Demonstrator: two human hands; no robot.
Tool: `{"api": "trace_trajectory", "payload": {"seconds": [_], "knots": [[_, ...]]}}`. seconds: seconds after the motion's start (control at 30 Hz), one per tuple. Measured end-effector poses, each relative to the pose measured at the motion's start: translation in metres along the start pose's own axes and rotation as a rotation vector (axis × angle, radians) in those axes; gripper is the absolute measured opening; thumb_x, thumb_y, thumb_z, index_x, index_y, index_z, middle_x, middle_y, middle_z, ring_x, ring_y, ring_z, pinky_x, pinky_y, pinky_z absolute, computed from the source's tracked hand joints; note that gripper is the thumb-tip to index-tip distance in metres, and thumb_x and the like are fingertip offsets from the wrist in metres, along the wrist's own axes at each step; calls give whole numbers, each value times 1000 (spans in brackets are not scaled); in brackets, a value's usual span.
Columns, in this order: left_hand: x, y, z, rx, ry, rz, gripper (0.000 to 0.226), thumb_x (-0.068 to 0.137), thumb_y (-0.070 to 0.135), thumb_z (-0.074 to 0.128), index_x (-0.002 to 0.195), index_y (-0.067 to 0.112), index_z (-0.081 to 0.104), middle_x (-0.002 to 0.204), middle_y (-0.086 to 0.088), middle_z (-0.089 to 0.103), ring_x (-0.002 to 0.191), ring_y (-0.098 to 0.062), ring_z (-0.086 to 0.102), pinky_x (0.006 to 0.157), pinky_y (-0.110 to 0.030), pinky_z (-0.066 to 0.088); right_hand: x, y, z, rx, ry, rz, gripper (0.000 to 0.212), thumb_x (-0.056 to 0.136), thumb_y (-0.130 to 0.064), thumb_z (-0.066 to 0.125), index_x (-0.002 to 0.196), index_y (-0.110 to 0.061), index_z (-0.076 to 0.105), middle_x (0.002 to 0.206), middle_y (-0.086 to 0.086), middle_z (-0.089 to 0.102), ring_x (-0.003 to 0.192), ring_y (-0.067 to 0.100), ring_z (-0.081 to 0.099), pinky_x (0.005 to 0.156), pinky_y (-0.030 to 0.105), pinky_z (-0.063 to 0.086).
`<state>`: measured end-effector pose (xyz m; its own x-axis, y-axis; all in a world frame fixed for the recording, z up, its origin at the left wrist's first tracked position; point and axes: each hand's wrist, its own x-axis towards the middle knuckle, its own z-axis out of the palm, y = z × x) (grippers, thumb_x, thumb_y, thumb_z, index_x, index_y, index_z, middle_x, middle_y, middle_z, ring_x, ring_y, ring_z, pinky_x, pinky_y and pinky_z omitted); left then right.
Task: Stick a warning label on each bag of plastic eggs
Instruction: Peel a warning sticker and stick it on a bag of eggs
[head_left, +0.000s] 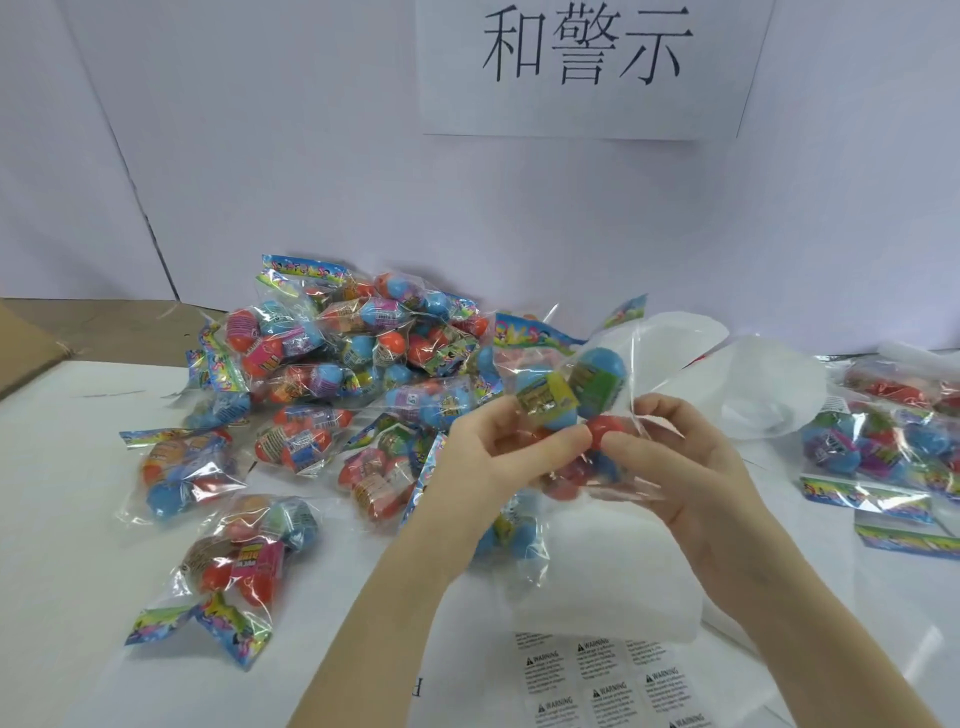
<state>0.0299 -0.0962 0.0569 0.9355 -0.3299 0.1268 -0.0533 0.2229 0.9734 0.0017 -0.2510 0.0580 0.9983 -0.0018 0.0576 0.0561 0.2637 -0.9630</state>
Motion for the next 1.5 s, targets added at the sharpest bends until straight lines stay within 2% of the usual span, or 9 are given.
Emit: {"api": "trace_trajectory", "payload": {"seconds": [0.1, 0.3, 0.4, 0.63, 0.8, 1.0, 1.17, 1.37, 1.5], "knots": [[2, -4, 0, -19, 21, -16, 16, 58, 9, 81, 69, 16, 73, 67, -2, 69, 56, -13, 61, 52, -20, 49, 0, 1, 2, -137, -4, 27, 54, 55, -15, 73, 107, -15, 59, 84, 4, 72, 70, 16, 67, 56, 21, 51], [-1, -6, 5, 33, -30, 61, 4, 71, 27, 72, 74, 25, 74, 68, 7, 68, 62, -9, 62, 63, -22, 51, 1, -1, 0, -165, -4, 51, 20, 55, -12, 63, 72, -10, 74, 71, 10, 67, 68, 21, 61, 62, 26, 50], [-2, -8, 10, 87, -46, 49, 25, 65, 39, 74, 86, 27, 71, 76, 7, 69, 67, -10, 63, 70, -33, 53, 1, -1, 1, -186, 72, 33, 18, 54, -13, 62, 68, -5, 71, 68, 17, 63, 65, 25, 56, 61, 30, 43], [-2, -6, 19, 38, 62, 23, 28, 64, 41, 63, 78, 17, 63, 59, 3, 58, 53, -8, 54, 52, -17, 47, -1, -3, 0, -206, 58, -52, 25, 50, -17, 74, 70, -2, 70, 63, 13, 60, 53, 14, 53, 47, 17, 40], [-4, -6, 20, 137, -8, 29, 39, 66, 39, 63, 89, 8, 64, 58, 3, 53, 51, -7, 48, 51, -14, 41, 1, -4, -5, -124, 56, -107, 26, 55, -14, 79, 79, -7, 73, 94, 10, 71, 80, 14, 66, 63, 17, 51], [-5, -5, 19, 200, -103, -20, 30, 68, 39, 78, 86, 20, 63, 63, 14, 61, 58, -1, 54, 56, -11, 44, 0, -8, -3, -18, 113, -138, 18, 49, -27, 75, 58, -11, 74, 64, 3, 70, 61, 11, 65, 56, 17, 50], [-6, -3, 16, 332, -189, -64, 24, 69, 25, 81, 81, 11, 66, 65, -1, 63, 53, -8, 57, 47, -15, 43, -1, -9, -4, 36, 188, -141, 23, 47, -27, 75, 60, -8, 75, 65, 8, 71, 61, 15, 67, 57, 19, 53], [-5, -2, 15, 344, -230, -92, 12, 72, 21, 80, 74, 21, 68, 64, 4, 67, 53, -7, 59, 49, -16, 46, 0, -6, -3, 58, 235, -150, 20, 45, -25, 75, 54, -8, 72, 60, 6, 69, 58, 14, 66, 55, 21, 54], [-5, -4, 17, 312, -128, -1, 19, 64, 44, 75, 73, 28, 68, 72, 8, 68, 66, -6, 63, 62, -18, 51, 0, -6, -4, 27, 226, -162, 21, 45, -26, 75, 52, -7, 71, 57, 4, 68, 56, 13, 65, 55, 20, 53]]}}
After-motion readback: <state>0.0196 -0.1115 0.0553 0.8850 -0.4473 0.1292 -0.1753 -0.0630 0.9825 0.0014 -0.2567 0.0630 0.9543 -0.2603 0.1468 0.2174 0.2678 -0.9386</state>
